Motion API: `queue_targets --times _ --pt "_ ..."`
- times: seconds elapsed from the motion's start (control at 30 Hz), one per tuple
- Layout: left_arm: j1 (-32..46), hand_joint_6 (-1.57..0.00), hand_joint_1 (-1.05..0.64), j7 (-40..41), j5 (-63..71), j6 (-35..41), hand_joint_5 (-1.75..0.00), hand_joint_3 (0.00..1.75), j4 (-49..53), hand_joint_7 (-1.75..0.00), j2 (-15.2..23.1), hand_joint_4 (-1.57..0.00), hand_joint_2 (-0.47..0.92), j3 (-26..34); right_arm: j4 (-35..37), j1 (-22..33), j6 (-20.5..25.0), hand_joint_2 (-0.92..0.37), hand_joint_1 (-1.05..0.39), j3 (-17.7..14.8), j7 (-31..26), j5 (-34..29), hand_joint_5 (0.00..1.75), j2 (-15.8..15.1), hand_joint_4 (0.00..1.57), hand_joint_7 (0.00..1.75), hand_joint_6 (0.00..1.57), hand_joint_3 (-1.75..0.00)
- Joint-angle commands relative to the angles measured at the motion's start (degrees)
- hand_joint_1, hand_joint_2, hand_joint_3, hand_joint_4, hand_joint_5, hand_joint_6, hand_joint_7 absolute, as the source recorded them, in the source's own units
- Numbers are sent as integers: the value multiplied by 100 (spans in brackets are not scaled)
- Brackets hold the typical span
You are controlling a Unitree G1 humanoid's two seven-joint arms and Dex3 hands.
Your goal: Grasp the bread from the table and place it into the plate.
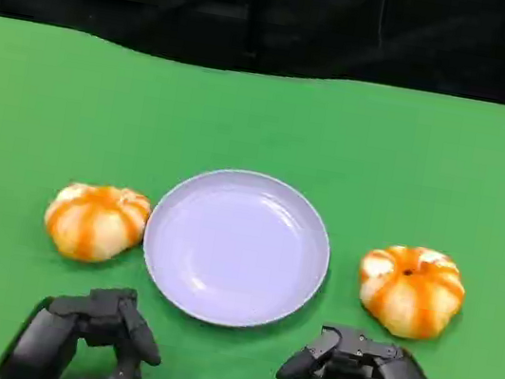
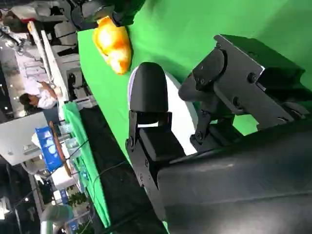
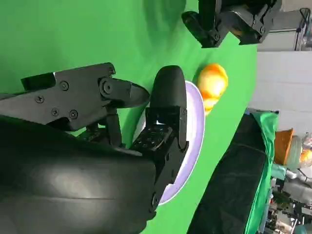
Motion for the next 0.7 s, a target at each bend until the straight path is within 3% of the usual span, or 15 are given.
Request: queue_targets --times 0.03,0.57,0.7 --pt "-39 -96 12 64 2 55 -146 124 -34 -127 68 -91 45 44 47 -62 -55 -92 -5 -89 3 85 152 -75 67 99 81 -48" --pt "-101 -96 14 119 41 -35 -146 125 13 -128 67 -91 45 73 45 -50 -69 -92 -6 -94 12 118 151 -112 67 98 81 -49" --pt "-140 -96 17 220 44 -49 -138 117 28 -118 47 -89 50 117 98 -75 -88 -92 -6 -90 31 127 151 -111 68 97 81 -48"
